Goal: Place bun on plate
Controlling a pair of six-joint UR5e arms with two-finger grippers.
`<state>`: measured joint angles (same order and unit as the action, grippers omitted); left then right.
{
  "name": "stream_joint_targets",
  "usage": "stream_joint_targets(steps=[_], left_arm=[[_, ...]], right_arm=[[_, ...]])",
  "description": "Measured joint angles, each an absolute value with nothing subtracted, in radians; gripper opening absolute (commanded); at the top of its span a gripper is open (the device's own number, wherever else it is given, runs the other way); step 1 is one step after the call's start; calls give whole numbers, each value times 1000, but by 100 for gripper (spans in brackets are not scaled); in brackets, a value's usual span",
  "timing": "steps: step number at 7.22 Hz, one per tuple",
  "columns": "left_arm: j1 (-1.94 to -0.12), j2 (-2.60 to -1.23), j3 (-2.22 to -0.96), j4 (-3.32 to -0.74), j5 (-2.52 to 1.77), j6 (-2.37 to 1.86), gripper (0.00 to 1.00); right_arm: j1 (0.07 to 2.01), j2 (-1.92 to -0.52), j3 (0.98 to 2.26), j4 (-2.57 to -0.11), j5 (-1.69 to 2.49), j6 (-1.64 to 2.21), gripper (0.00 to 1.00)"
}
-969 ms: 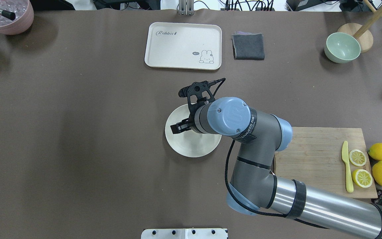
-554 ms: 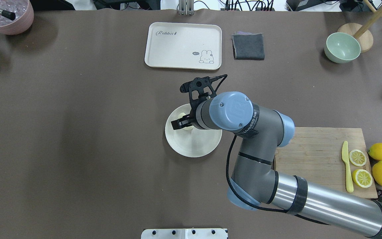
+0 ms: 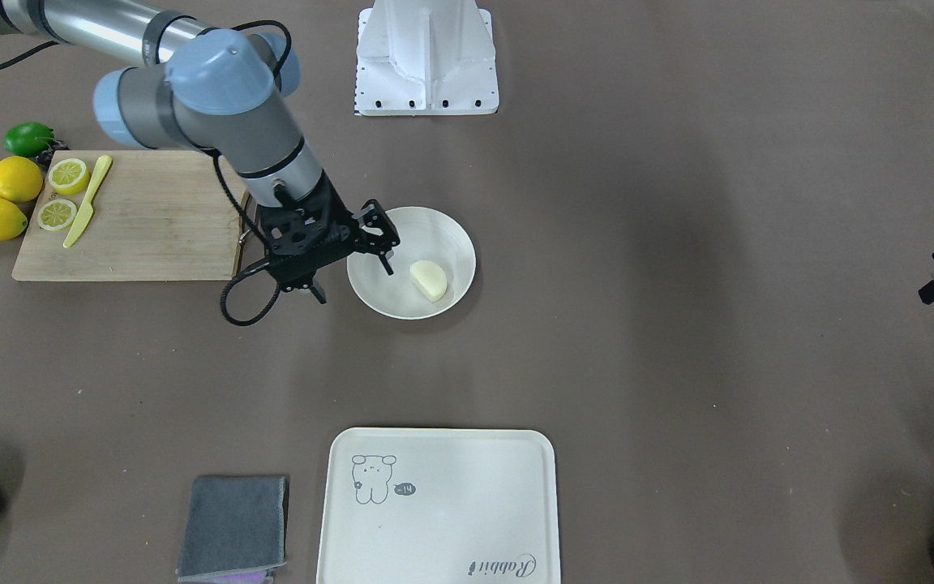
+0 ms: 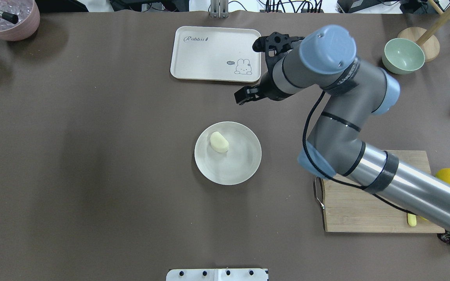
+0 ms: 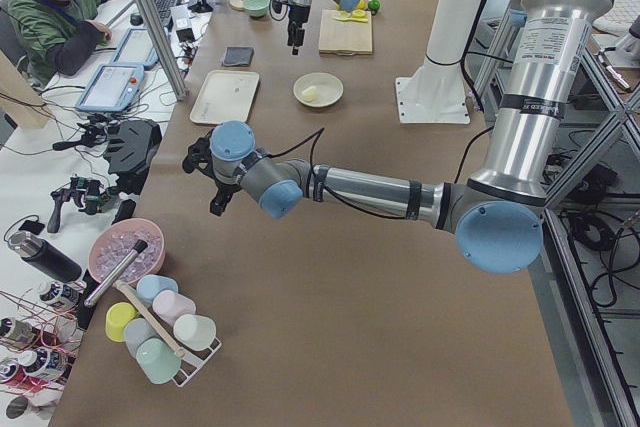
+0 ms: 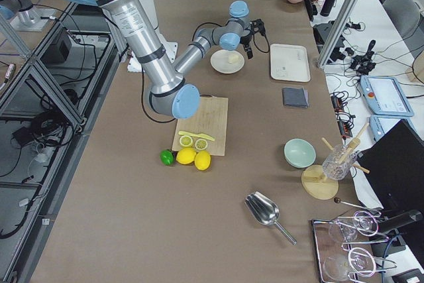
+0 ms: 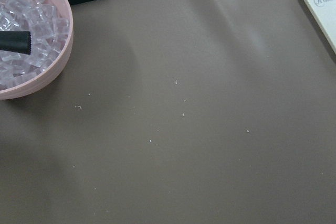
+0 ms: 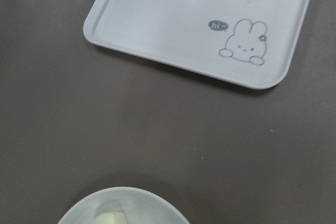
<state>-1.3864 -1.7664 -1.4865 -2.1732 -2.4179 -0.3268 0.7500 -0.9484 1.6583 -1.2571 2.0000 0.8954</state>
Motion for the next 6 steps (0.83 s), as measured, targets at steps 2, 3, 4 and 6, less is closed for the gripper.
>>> stream_joint_targets(steps=[2, 3, 4, 6], left_arm=[[-1430, -1760, -1438, -2173, -2373, -378, 98], [-1456, -1760, -1406, -2174, -2352, -420, 98], [-1481, -1764, -1377, -2171, -2329, -453, 98], [-1516, -1785, -1358, -2065, -2334, -475, 98]], right_arm=[[898, -970, 1684, -1348, 2129, 814, 100], [962, -987, 1695, -1390, 2163, 751, 100], [1028, -1010, 1703, -1431, 2207, 675, 100], [1150, -1095, 1708, -1475, 2273, 510, 100]])
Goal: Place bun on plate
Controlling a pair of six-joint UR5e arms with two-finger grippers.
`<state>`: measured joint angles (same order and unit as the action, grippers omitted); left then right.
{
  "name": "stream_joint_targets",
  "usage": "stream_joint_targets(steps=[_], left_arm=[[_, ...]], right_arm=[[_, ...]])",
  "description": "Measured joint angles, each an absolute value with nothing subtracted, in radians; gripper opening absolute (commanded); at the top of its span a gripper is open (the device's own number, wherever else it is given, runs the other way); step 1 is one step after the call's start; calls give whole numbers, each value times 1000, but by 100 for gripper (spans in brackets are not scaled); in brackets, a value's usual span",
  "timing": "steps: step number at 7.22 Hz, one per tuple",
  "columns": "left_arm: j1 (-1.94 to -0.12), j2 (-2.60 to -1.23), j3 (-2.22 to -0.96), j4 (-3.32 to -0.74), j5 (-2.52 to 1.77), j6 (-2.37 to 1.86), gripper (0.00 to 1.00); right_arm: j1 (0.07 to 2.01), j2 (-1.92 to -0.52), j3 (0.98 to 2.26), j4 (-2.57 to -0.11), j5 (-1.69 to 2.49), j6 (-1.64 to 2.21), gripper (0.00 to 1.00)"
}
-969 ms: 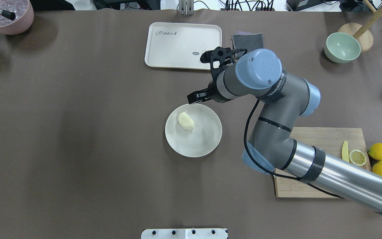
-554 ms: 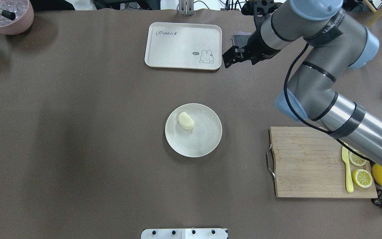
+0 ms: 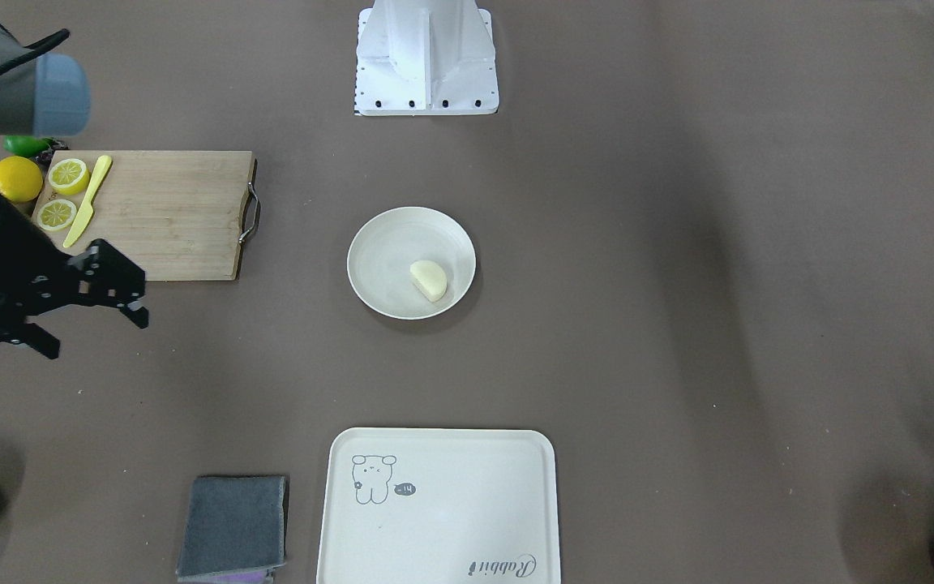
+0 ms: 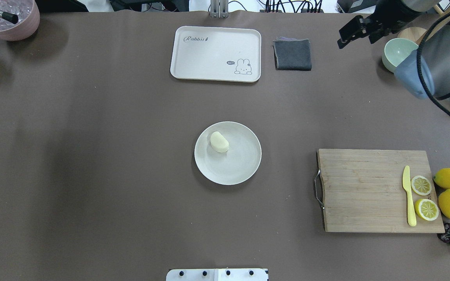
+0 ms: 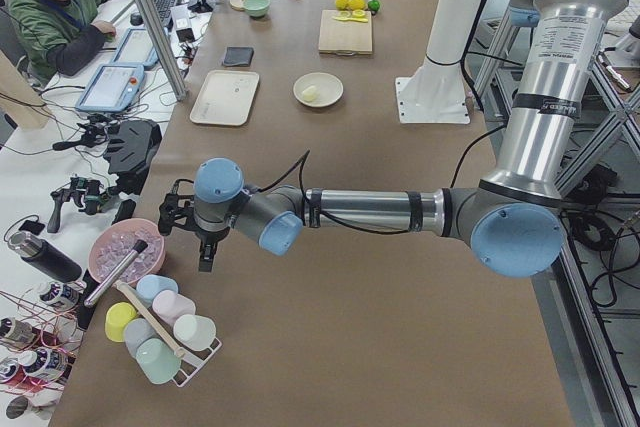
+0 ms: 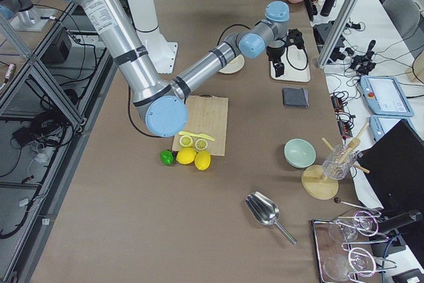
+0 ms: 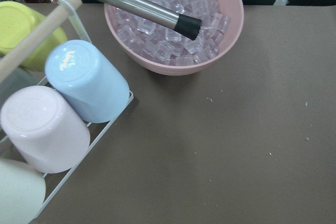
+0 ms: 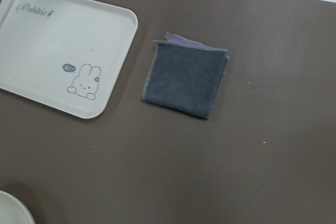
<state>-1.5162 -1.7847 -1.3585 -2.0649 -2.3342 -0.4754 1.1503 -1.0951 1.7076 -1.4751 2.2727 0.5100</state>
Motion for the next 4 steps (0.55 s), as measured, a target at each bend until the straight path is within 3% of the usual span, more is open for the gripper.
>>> stream_joint_targets(steps=[4], left_arm=[[-1572, -1854, -1356, -1830, -2356, -475, 98]], right_arm=[[1323, -1301, 1690, -1483, 2296, 298, 100]])
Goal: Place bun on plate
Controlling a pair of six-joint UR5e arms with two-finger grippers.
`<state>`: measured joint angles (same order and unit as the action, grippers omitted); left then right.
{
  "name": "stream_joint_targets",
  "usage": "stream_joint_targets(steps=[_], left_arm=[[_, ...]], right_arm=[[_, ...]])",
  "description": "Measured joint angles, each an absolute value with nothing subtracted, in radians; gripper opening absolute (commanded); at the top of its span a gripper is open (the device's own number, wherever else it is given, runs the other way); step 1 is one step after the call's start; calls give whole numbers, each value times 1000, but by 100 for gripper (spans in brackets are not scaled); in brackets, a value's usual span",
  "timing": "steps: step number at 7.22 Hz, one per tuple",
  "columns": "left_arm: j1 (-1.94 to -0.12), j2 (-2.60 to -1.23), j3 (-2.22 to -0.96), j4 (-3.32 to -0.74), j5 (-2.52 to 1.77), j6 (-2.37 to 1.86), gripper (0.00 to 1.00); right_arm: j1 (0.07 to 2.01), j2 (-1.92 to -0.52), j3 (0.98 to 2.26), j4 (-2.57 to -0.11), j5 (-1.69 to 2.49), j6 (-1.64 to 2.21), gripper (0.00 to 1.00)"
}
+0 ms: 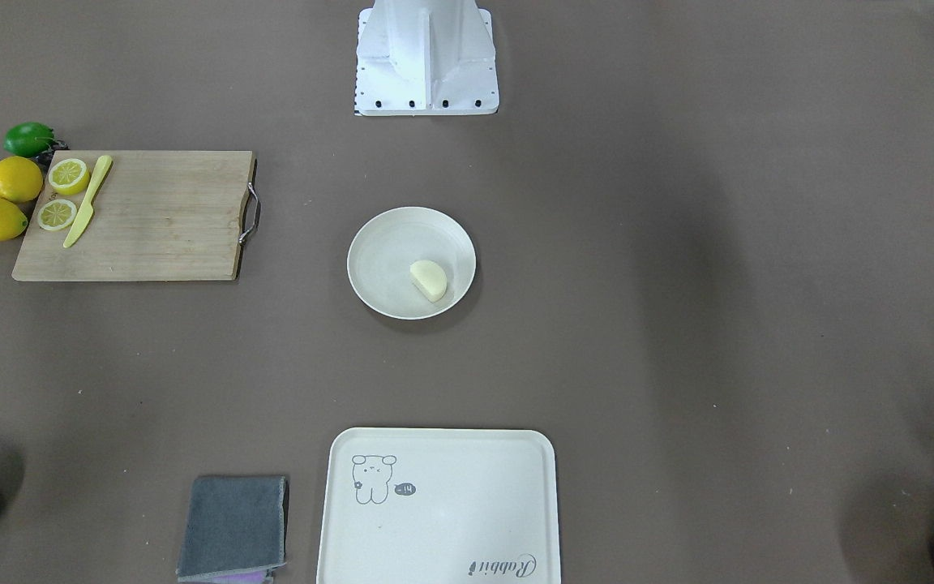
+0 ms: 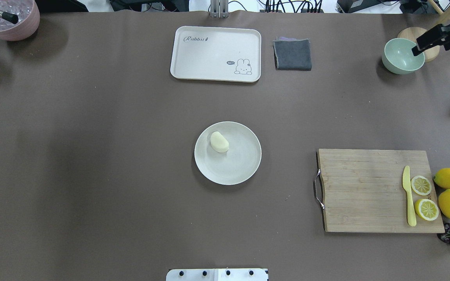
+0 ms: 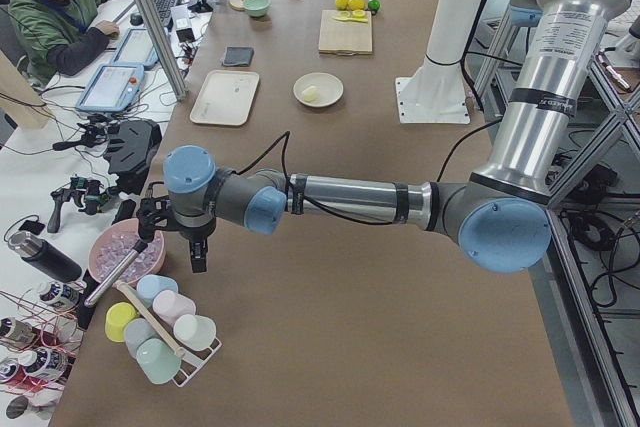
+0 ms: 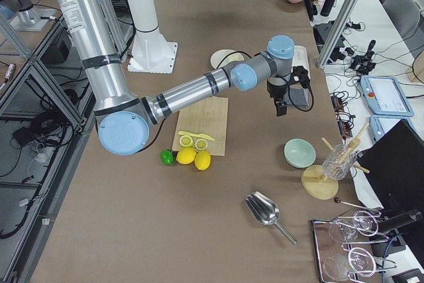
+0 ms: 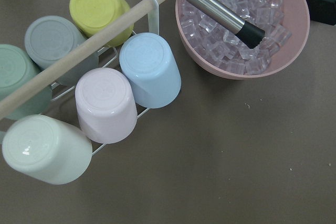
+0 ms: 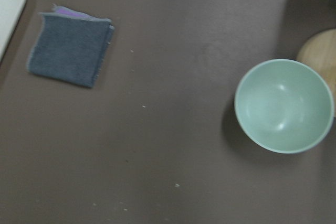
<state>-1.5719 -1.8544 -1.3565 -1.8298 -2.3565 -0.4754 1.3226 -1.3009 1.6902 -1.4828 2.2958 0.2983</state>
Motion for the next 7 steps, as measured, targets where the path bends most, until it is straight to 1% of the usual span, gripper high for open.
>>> stream_joint_targets(steps=[4, 7], left_arm=[[-1587, -1857, -1352, -1827, -2353, -484, 98], [-1594, -1856, -1343, -1818, -2351, -486, 98]], right_arm=[[1386, -1439, 1673, -1475, 2295, 242, 100], [1412, -1461, 1667, -1473, 2291, 238, 100]])
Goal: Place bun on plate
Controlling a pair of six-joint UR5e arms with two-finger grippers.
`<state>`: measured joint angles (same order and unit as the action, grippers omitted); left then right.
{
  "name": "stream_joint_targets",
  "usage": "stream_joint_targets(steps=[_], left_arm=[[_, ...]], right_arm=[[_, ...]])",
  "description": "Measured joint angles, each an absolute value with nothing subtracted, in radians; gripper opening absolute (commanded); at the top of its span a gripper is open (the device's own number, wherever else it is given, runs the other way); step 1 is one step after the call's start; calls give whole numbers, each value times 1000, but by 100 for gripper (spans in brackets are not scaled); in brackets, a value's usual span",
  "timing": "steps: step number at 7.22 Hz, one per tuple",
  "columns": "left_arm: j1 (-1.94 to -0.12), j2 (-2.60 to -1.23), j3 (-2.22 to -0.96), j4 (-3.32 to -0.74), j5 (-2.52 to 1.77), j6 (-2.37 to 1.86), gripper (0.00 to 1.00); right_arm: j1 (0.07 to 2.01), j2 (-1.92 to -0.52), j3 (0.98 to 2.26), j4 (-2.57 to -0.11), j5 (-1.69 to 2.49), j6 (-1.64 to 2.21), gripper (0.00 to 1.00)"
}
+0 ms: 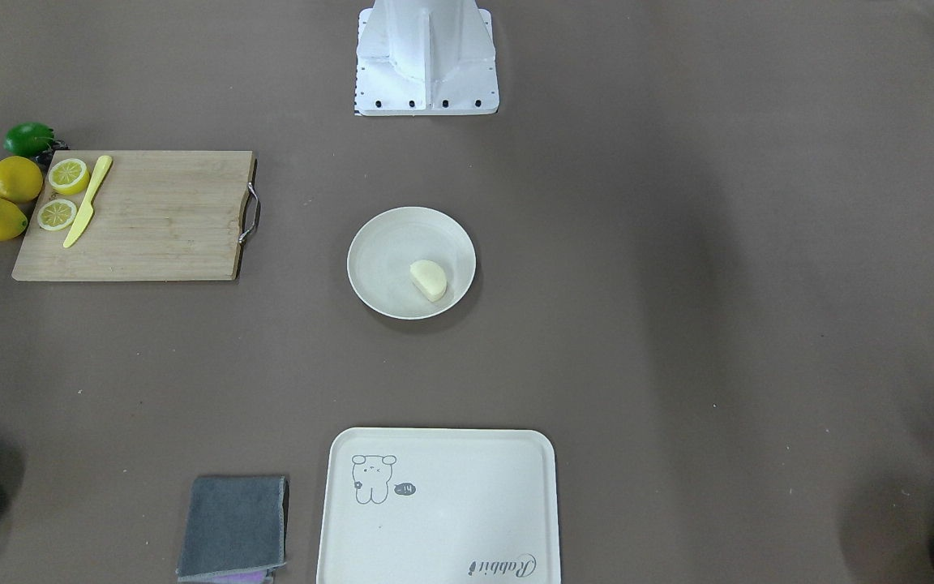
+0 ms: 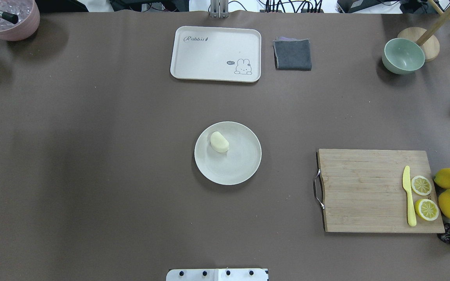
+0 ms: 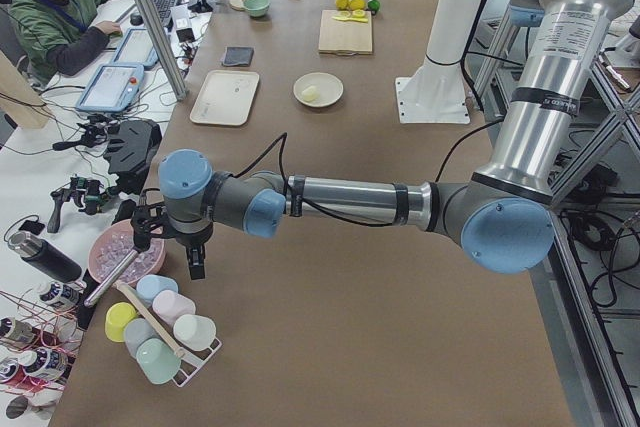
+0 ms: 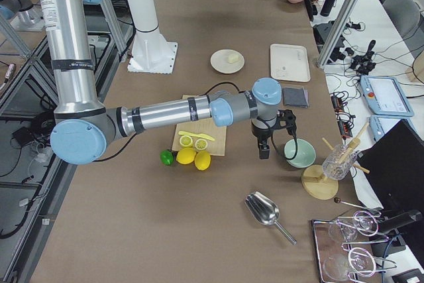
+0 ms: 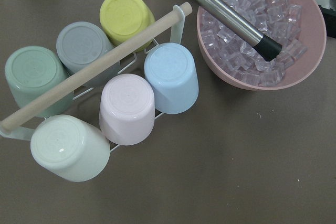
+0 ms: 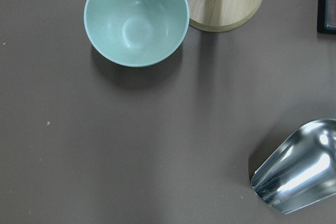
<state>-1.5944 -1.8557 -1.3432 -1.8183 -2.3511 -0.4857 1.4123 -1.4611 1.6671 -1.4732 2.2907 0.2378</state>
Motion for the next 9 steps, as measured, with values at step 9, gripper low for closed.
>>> stream_joint_targets(steps=[9], left_arm=[[-1576, -1908, -1321, -1765, -2309, -476, 98]], right_arm=[[1451, -1378, 1592, -1471, 2284, 245, 100]])
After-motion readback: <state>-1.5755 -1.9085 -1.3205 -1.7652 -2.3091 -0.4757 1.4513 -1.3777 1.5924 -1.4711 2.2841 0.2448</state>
